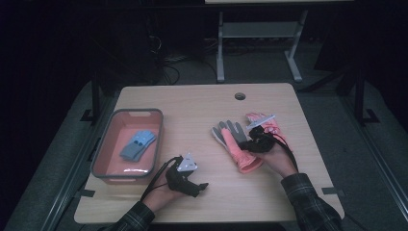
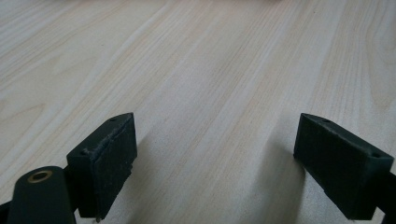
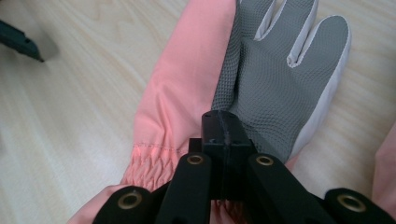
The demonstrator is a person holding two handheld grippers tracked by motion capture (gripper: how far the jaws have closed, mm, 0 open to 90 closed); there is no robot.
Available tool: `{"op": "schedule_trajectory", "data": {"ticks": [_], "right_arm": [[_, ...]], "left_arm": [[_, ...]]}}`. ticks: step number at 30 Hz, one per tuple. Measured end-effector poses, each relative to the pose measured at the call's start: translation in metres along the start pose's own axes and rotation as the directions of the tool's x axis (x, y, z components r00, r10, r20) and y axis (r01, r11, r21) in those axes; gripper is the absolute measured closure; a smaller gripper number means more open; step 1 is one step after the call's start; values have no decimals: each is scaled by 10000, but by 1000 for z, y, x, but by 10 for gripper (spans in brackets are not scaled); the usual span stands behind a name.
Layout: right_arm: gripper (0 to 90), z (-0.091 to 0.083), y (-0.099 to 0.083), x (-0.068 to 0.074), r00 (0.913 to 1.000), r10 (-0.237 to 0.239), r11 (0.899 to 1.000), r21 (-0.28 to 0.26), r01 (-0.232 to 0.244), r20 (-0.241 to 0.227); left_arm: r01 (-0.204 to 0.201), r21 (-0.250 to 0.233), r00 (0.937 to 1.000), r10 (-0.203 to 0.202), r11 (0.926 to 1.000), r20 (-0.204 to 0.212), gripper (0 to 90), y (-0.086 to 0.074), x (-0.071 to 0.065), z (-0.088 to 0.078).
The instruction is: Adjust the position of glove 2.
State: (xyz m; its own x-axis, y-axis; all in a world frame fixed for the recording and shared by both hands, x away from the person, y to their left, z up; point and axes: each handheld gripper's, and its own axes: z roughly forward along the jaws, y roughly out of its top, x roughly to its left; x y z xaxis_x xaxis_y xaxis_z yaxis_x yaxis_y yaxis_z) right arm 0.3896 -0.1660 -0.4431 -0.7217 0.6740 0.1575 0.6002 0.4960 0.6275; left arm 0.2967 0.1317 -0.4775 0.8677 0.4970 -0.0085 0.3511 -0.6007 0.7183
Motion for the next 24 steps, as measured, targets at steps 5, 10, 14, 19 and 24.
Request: {"op": "schedule_trajectory", "data": {"ticks": [5, 10, 14, 19, 24], "right_arm": [[898, -5, -7, 8, 9996, -239, 9997, 87, 240, -137], [898, -9, -16, 18, 9982, -449, 9988, 176, 456, -396], [898, -13, -22, 25, 9964, -653, 9976, 183, 663, -542], [898, -19, -31, 31, 9937, -870, 9958, 239, 889, -710], [898, -25, -39, 37, 9907, -1008, 9939, 359, 1045, -914]], "left_arm": [[7, -4, 10000, -7, 10000, -1, 125, 0, 0, 0], [6, -3, 10000, -6, 10000, -1, 125, 0, 0, 0], [9, -6, 10000, -9, 10000, -1, 124, 0, 0, 0], [9, -8, 10000, -9, 10000, -4, 125, 0, 0, 0], [33, -17, 10000, -33, 10000, -20, 125, 0, 0, 0]]}}
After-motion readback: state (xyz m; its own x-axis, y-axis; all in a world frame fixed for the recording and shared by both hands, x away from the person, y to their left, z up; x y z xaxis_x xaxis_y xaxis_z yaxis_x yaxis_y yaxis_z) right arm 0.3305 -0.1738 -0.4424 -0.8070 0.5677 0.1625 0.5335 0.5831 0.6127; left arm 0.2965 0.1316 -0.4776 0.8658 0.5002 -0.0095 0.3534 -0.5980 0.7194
